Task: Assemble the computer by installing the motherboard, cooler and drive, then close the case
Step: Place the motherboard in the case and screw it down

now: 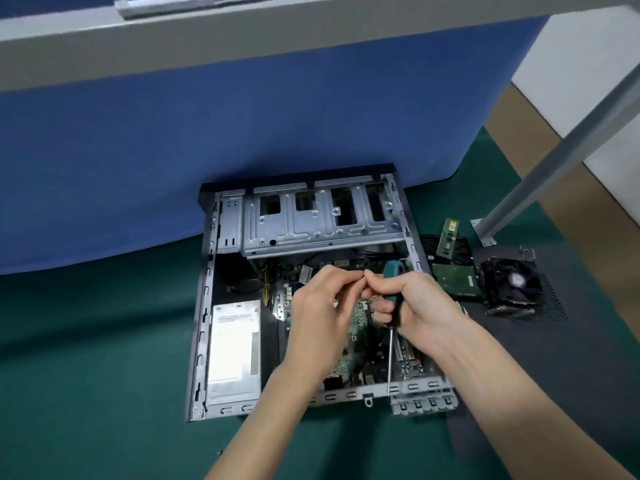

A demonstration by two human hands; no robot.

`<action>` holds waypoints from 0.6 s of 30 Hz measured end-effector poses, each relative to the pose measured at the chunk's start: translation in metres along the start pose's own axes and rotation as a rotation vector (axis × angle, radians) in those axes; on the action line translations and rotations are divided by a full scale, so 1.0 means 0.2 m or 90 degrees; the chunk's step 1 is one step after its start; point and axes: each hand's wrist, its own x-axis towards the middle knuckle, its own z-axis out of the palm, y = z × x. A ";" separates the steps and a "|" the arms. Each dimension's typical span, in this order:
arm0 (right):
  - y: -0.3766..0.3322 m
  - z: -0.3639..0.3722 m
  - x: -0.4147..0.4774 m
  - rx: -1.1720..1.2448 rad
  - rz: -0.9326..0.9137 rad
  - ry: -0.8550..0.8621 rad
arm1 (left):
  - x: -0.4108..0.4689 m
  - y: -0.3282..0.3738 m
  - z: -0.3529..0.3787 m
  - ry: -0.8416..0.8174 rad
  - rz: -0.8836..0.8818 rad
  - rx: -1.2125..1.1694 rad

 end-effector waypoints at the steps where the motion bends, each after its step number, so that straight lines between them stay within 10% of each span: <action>1: 0.01 0.03 0.03 0.006 0.009 -0.009 | 0.01 -0.04 -0.03 -0.013 0.017 0.028; 7: 0.06 0.10 0.22 -0.121 -0.076 0.062 | 0.15 -0.35 -0.22 -0.167 -0.100 0.193; 18: 0.36 0.10 0.45 -0.807 -0.100 -0.043 | 0.32 -0.70 -0.22 -0.598 -0.314 0.250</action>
